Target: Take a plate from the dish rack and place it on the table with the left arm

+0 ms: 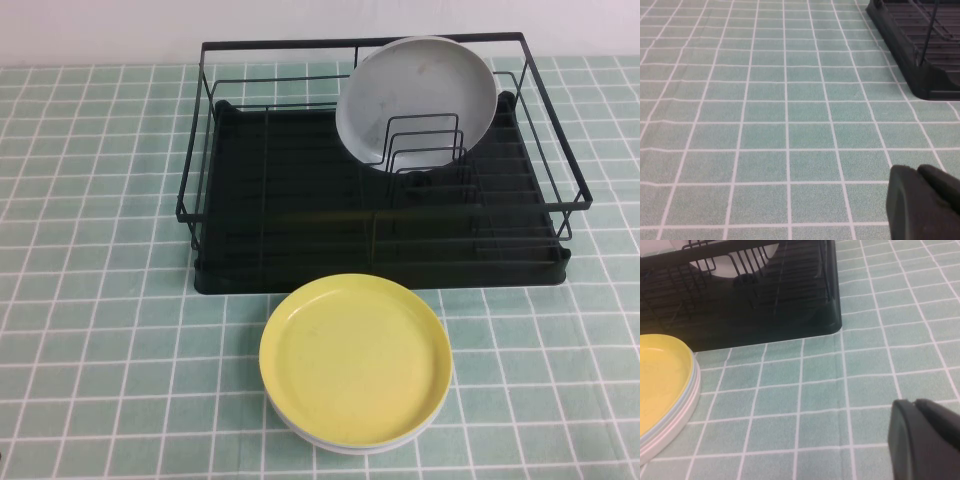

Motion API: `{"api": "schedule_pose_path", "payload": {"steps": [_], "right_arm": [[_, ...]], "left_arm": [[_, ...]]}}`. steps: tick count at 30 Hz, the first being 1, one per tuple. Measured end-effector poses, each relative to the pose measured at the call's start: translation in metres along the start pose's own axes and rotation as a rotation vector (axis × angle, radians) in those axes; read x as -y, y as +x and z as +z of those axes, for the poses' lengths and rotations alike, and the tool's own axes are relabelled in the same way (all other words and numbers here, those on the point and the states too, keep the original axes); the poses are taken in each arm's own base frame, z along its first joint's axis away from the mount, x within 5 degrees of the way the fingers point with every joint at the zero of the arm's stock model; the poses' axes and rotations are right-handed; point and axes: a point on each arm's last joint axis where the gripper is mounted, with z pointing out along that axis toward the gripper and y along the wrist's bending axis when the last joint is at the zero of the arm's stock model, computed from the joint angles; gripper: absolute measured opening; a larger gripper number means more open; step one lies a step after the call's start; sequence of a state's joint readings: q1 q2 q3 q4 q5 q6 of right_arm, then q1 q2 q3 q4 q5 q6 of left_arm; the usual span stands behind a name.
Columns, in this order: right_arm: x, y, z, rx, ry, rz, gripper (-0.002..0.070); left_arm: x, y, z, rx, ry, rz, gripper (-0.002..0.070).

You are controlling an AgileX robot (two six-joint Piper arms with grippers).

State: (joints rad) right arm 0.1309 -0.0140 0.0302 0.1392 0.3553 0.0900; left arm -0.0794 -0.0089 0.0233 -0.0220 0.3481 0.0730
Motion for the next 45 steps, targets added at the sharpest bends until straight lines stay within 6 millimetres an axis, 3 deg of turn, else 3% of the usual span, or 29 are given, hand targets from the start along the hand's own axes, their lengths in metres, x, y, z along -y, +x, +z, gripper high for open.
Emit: {"api": "schedule_pose_path", "payload": {"steps": [40, 45], "right_arm": [[0.0000, 0.0000, 0.0000, 0.000, 0.000, 0.000, -0.0020], [0.0000, 0.0000, 0.0000, 0.000, 0.000, 0.000, -0.0020]], "left_arm": [[0.0000, 0.0000, 0.0000, 0.000, 0.000, 0.000, -0.0004], [0.0015, -0.0014, 0.0000, 0.015, 0.017, -0.065, -0.0004]]}}
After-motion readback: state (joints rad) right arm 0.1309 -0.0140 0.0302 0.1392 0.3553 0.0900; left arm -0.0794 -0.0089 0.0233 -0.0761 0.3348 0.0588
